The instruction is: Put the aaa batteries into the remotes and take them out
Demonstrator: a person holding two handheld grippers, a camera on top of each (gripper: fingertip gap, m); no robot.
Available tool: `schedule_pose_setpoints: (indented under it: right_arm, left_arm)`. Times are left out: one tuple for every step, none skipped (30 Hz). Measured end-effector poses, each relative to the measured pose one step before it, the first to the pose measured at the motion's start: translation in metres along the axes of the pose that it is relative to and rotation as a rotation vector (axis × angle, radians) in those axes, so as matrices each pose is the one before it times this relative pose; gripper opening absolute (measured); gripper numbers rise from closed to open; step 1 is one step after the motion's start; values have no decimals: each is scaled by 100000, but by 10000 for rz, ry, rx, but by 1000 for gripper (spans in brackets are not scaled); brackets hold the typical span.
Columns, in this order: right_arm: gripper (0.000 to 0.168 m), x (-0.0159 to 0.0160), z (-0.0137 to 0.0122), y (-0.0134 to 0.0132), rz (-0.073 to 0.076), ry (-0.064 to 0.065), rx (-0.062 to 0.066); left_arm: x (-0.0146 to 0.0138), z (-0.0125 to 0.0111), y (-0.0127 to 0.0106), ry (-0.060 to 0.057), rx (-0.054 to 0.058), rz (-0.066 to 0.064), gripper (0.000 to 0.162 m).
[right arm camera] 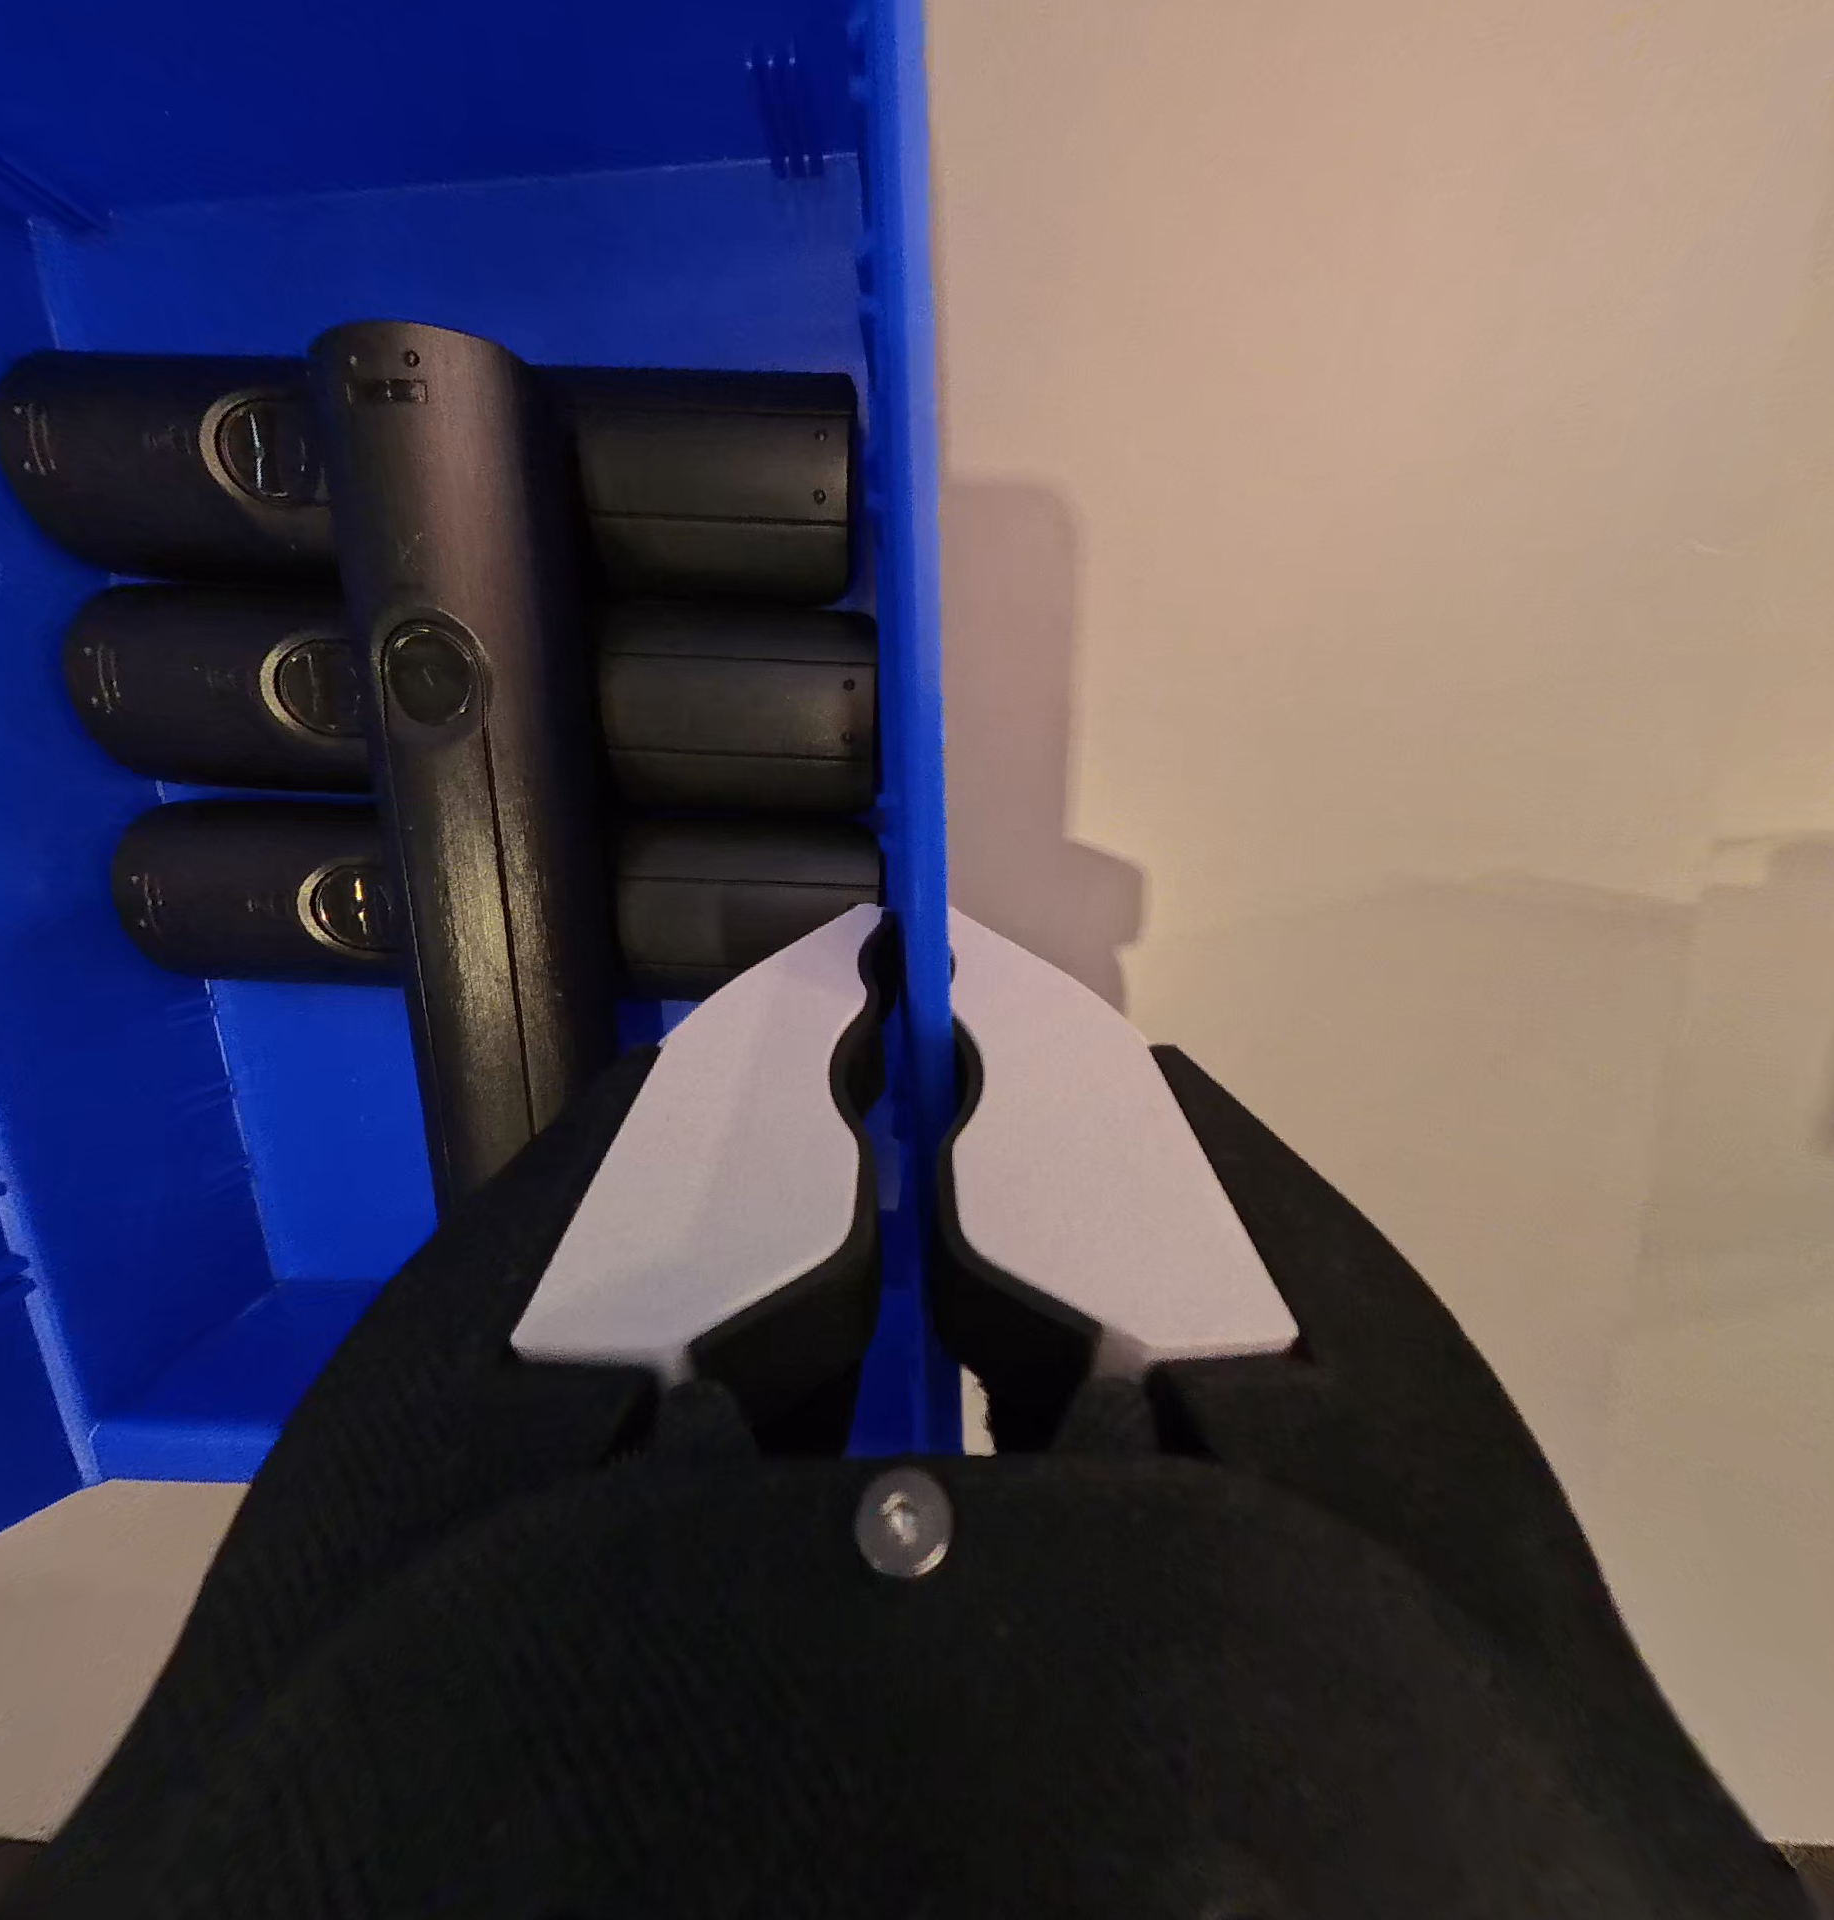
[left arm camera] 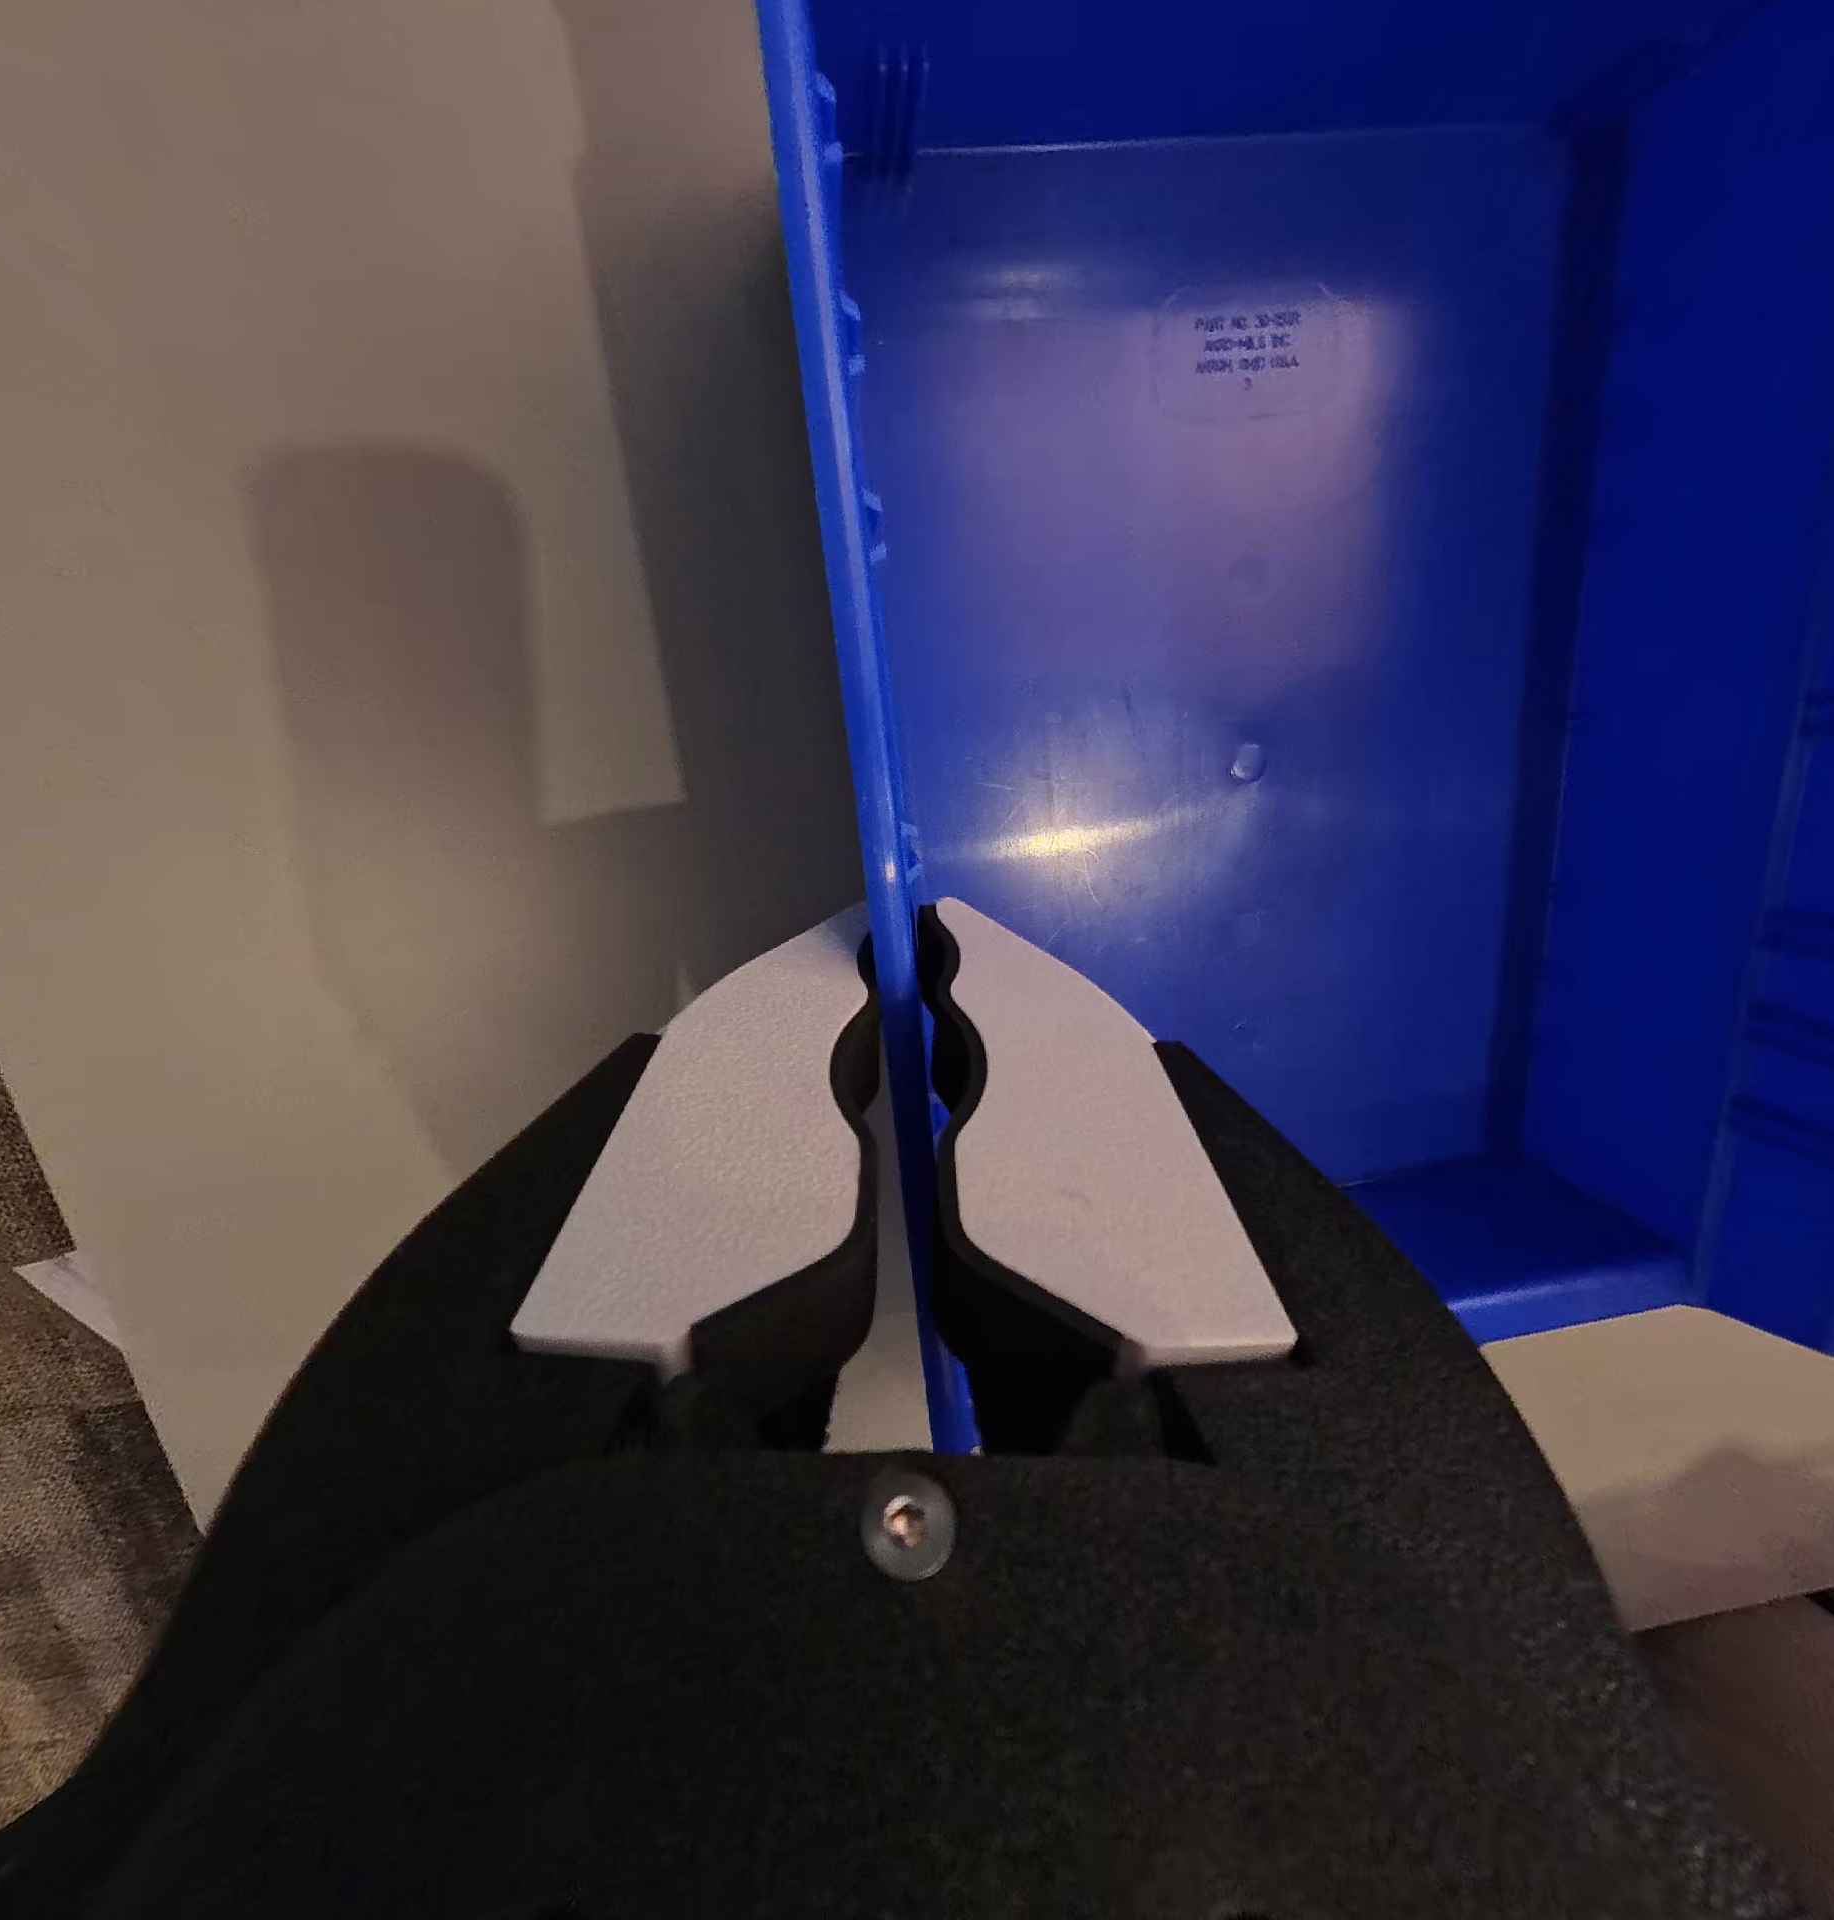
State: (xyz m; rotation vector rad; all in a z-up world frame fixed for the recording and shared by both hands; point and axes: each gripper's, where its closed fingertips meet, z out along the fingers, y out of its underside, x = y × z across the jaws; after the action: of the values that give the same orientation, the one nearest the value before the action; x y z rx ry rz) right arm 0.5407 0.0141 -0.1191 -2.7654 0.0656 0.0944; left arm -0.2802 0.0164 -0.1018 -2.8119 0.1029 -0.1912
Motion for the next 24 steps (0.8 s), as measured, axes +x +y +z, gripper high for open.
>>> schedule_pose_setpoints:
  right_arm:
    - [5,-93,14,-22,-14,-40,5]
    - [5,-107,16,-24,-28,-28,-6]
    - [5,-111,20,-29,-54,-14,-15]
    - [5,-114,19,-25,-60,-5,-18]
    - [5,-120,21,-33,-45,-1,-20]
    - [5,-124,27,-49,-44,4,-22]
    - [5,-132,26,-40,-62,10,-22]
    - [5,-149,34,-60,-74,6,-22]
    - [5,-167,32,-56,-68,-5,-18]
    - [5,-185,40,-49,-54,-20,-15]
    - [5,-209,34,-62,-57,-32,-16]
    - [5,-211,39,-70,-79,-39,-11]
    - [5,-241,39,-85,-93,-53,4]
    - [5,-254,46,-100,-85,-76,14]
    - [5,-258,64,-116,-66,-85,21]
    - [5,-258,54,-118,-52,-78,18]
    - [6,-253,60,-106,-60,-64,4]
    - [6,-239,58,-95,-75,-40,-7]
    - [6,-230,58,-94,-81,-15,-18]
    - [6,-207,56,-93,-83,8,-28]
    - [6,-201,56,-94,-89,31,-30]
    - [5,-188,52,-87,-102,42,-31]
    - [5,-201,55,-101,-105,36,-31]
    - [5,-227,51,-99,-91,16,-28]
  left_arm:
    - [104,23,-38,11,-12,19,4]
    - [107,35,-36,8,-12,37,4]
    - [121,27,-40,13,-12,41,4]
    - [127,27,-19,21,-17,17,4]
    - [120,31,-32,12,-23,24,4]
    - [106,19,-22,0,-19,38,4]
    - [119,30,-17,0,-22,46,4]
    - [110,21,-30,1,-21,32,4]
    - [116,34,-34,0,-17,34,4]
    - [107,33,-59,4,-7,41,4]
    - [119,38,-49,11,-12,20,4]
    - [117,30,-52,5,-14,42,4]
    - [111,49,-86,-5,2,71,4]
    - [108,41,-100,5,13,39,4]
    - [101,48,-83,14,0,5,4]
    - [99,31,-63,3,-4,5,4]
    - [107,34,-61,-5,-9,36,4]
    - [113,30,-48,-3,-12,47,4]
    - [138,38,-43,10,-15,33,4]
    - [142,32,-33,24,-14,27,4]
    - [141,35,-40,18,-17,29,4]
    - [123,27,-46,3,-15,27,4]
    - [128,34,-37,-4,-22,33,4]
    - [129,35,-44,-2,-24,34,4]
